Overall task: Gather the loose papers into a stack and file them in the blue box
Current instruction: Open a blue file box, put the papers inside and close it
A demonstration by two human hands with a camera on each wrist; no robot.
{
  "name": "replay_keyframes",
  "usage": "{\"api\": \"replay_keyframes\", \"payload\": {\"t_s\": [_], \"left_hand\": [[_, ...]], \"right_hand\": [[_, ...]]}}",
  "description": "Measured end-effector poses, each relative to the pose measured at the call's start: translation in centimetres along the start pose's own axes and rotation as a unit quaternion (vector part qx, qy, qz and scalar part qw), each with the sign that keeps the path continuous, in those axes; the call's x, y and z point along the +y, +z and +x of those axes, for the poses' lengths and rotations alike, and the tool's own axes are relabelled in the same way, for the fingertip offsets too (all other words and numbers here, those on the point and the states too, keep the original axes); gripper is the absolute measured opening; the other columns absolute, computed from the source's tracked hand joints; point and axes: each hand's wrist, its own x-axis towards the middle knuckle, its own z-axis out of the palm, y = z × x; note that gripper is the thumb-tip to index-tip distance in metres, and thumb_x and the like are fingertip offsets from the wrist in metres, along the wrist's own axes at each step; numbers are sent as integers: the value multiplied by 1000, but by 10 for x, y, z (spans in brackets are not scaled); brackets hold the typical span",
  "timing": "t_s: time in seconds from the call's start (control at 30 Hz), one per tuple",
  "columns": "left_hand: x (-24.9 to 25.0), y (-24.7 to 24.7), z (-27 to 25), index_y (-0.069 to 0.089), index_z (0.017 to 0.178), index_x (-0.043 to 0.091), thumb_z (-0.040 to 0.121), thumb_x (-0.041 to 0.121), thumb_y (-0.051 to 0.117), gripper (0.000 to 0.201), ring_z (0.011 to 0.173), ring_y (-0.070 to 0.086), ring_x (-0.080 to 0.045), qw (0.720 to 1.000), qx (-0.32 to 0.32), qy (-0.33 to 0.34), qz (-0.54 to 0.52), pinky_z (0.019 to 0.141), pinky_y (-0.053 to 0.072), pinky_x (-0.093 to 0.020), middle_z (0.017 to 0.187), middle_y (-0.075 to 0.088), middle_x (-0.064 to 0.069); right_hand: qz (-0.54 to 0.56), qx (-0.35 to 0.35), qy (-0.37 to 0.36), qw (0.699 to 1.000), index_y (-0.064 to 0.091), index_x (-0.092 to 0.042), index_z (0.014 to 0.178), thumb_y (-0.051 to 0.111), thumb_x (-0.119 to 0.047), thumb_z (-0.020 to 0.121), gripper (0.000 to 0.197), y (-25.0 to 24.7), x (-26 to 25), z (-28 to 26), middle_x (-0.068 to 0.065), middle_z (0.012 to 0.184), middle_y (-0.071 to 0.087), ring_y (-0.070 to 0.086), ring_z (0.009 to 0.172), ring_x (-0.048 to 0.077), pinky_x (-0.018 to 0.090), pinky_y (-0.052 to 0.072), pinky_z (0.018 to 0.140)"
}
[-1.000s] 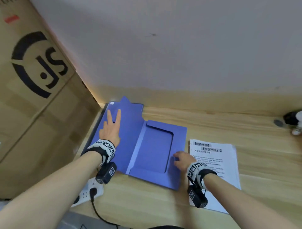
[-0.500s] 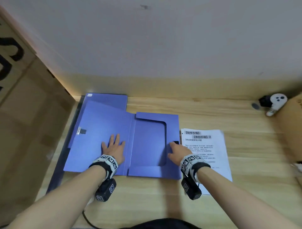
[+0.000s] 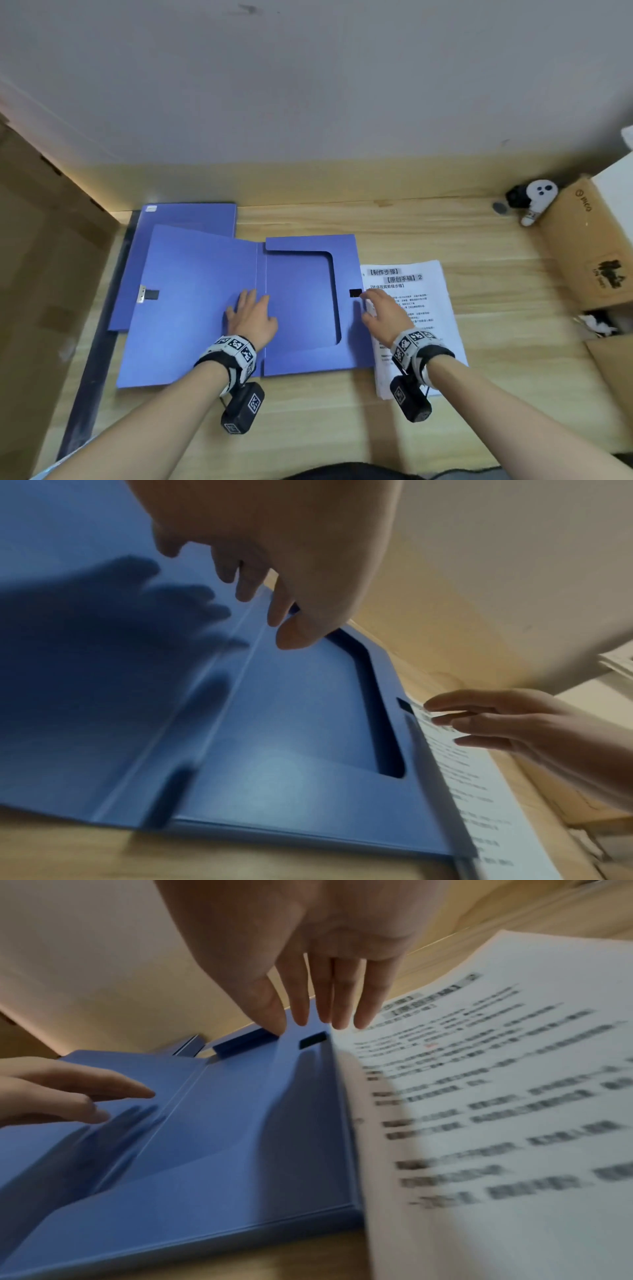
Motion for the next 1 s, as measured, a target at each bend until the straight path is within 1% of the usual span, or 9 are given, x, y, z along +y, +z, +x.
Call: {"api": "replay_keyframes", "payload": {"t_s": [0.17, 0.3, 0.43, 0.53, 0.57, 0.7, 0.8, 0.87, 1.0], "left_hand": [[69, 10, -10, 32, 150, 16, 94, 22, 45, 58, 151, 15, -24, 993, -13, 94, -69, 120, 22, -42, 163, 17, -7], [130, 28, -23, 31, 151, 18, 95, 18, 45, 58, 150, 20, -21, 980, -63, 172, -79, 118, 20, -35, 163, 21, -3], [177, 54, -31, 33, 150, 16, 95, 16, 44, 56, 148, 22, -23, 968, -114, 223, -35, 119, 21, -39, 160, 26, -4], [201, 77, -34, 47, 135, 13, 91, 18, 44, 45, 134, 38, -27, 955, -129, 261, 52, 113, 27, -49, 141, 45, -7], [208, 84, -35, 50, 130, 13, 90, 19, 43, 41, 130, 40, -26, 952, -137, 260, 83, 113, 25, -50, 136, 46, -6], [222, 104, -38, 51, 130, 12, 90, 23, 43, 41, 136, 37, -28, 949, -148, 234, 151, 118, 13, -51, 154, 30, -8], [227, 102, -36, 55, 122, 12, 89, 25, 44, 37, 125, 46, -27, 955, -135, 229, 134, 116, 18, -46, 147, 36, -6], [228, 97, -35, 55, 125, 12, 91, 27, 44, 39, 123, 47, -26, 956, -148, 225, 118, 116, 18, -43, 149, 35, -3], [228, 88, -32, 52, 132, 13, 94, 29, 44, 42, 126, 44, -27, 954, -179, 215, 104, 117, 19, -40, 152, 31, 0]], "right_hand": [[67, 56, 121, 989, 48, -10, 136, 55, -22, 92, 45, -21, 68, -20, 8, 141, 47, 50, 126, 25, 38, 42, 105], [105, 109, 227, 962, 41, -5, 140, 59, -12, 85, 59, -31, 120, -34, 16, 143, 41, 43, 131, 31, 41, 35, 111], [131, 87, 290, 944, 46, -3, 133, 65, -16, 78, 60, -30, 153, -40, 19, 135, 46, 46, 123, 37, 41, 38, 106], [172, 58, 291, 939, 57, -10, 116, 66, -31, 70, 51, -22, 172, -36, 11, 118, 60, 60, 100, 31, 37, 51, 86], [188, 51, 293, 936, 57, -11, 112, 66, -31, 72, 46, -21, 174, -35, 8, 110, 63, 63, 95, 30, 34, 50, 78], [249, 24, 292, 923, 59, -11, 105, 67, -27, 79, 31, -19, 177, -33, 6, 93, 62, 60, 80, 26, 28, 42, 57], [287, 43, 277, 916, 61, -11, 104, 68, -25, 79, 30, -17, 177, -35, 5, 92, 64, 58, 72, 20, 26, 41, 54], [305, 58, 269, 912, 61, -13, 102, 68, -24, 77, 28, -17, 177, -38, 3, 91, 65, 60, 71, 17, 28, 45, 57], [312, 75, 249, 914, 65, -8, 92, 71, -21, 70, 27, -23, 172, -40, 10, 94, 67, 65, 79, 27, 35, 53, 65]]}}
